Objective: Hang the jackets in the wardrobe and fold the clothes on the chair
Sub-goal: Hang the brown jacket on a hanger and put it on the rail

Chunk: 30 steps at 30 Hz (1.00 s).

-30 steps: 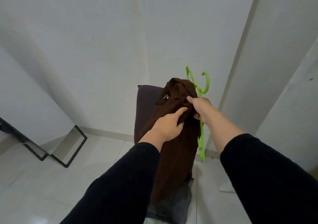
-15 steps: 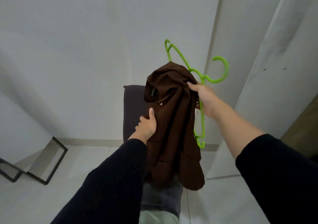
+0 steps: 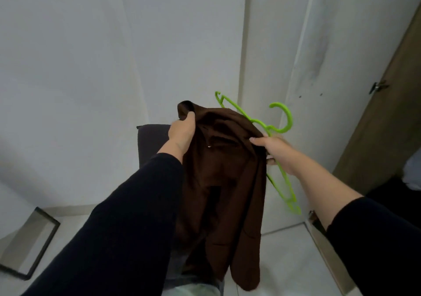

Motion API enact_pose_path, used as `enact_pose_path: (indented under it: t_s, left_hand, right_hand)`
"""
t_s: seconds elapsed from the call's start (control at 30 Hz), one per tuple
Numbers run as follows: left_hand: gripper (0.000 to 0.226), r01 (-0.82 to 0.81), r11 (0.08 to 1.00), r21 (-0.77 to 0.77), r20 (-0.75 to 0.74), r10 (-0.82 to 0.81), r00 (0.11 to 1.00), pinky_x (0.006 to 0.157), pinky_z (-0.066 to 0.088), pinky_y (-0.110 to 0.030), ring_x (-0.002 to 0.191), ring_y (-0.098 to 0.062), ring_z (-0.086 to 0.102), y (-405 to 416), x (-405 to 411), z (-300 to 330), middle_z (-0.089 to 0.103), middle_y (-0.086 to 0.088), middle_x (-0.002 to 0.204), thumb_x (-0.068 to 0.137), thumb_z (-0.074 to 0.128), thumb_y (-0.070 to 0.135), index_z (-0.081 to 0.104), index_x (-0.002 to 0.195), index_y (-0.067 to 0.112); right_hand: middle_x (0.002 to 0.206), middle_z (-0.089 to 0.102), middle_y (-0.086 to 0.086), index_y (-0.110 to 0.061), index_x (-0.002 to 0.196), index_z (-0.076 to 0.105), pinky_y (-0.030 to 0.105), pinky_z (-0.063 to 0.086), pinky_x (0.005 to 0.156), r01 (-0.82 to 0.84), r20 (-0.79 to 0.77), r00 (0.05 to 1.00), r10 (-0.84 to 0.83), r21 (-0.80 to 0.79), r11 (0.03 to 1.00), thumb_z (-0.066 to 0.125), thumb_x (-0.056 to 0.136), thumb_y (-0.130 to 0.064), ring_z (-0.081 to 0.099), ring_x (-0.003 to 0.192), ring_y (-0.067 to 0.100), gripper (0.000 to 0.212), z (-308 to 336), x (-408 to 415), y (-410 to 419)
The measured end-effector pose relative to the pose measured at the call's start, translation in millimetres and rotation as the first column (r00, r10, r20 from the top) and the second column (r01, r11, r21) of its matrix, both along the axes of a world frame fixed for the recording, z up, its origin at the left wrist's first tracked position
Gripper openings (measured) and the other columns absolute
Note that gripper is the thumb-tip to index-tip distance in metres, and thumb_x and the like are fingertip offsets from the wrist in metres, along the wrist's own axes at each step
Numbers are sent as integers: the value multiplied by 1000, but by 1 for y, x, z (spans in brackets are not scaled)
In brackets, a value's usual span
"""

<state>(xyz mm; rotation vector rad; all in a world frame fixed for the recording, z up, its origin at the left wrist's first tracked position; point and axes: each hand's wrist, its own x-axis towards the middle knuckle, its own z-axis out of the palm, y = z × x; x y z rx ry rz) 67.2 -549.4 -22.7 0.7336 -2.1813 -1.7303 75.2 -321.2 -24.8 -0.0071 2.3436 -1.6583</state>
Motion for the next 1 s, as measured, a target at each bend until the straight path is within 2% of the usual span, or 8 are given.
enact_pose_path:
  t_s: [0.07,0.17,0.33,0.4,0.5,0.6,0.83,1.0]
  left_hand:
    - [53,48,998,-40,-33,-49,998,96,39,-32,113,-30,52,12,-3,22,56,-10,123,93,40,43,51,128,5]
    - [52,72,992,-100,-47,-77,996,101,38,-35,118,-31,49,25,-5,51,53,-11,131,96,32,37,48,133,5]
    - [50,89,950,-299,-57,-110,992,106,31,-35,128,-31,43,35,1,77,46,-16,140,101,22,30,46,135,2]
    - [44,109,908,-405,-53,-143,988,107,31,-35,125,-29,45,33,5,78,50,-16,136,101,22,29,54,123,10]
    - [39,98,841,-533,13,-108,994,104,36,-43,109,-27,53,30,8,75,61,-3,116,92,30,45,60,106,24]
    - [33,23,787,-617,8,-22,1000,94,33,-37,95,-24,50,30,14,73,59,4,98,90,36,51,61,99,32]
    - [36,-102,756,-647,-19,118,993,83,26,-40,88,-25,51,12,28,73,58,6,80,85,42,52,66,85,25]
    - [32,-62,678,-733,-72,13,997,87,30,-40,104,-26,52,15,26,73,63,4,96,82,44,52,69,91,34]
  right_hand:
    - [75,48,-2,-22,80,53,24,26,53,-12,-6,1000,13,108,994,64,86,-28,40,64,13,14,5,3,16]
    - [79,45,1,-22,83,54,23,22,44,-26,-35,999,33,175,984,67,81,-42,37,60,13,24,20,7,33]
    - [68,53,0,-19,66,52,19,18,44,12,-117,993,0,98,995,43,79,-76,35,50,13,58,58,16,54]
    - [67,55,2,-20,59,46,21,18,48,10,-117,993,-1,77,997,33,80,-80,37,49,14,65,73,18,60]
    - [67,57,5,-19,55,44,24,18,50,-32,-116,992,43,100,994,28,83,-77,36,46,16,66,85,19,65]
    - [66,58,6,-19,54,44,23,16,48,-104,-84,990,114,113,988,32,84,-71,34,45,17,62,86,19,67]
    - [64,59,6,-18,56,45,19,15,43,-189,-40,980,194,98,977,35,81,-70,35,46,18,58,80,15,75]
    - [66,57,8,-16,56,44,22,16,46,-212,-58,972,229,213,954,33,84,-70,34,42,16,61,77,14,57]
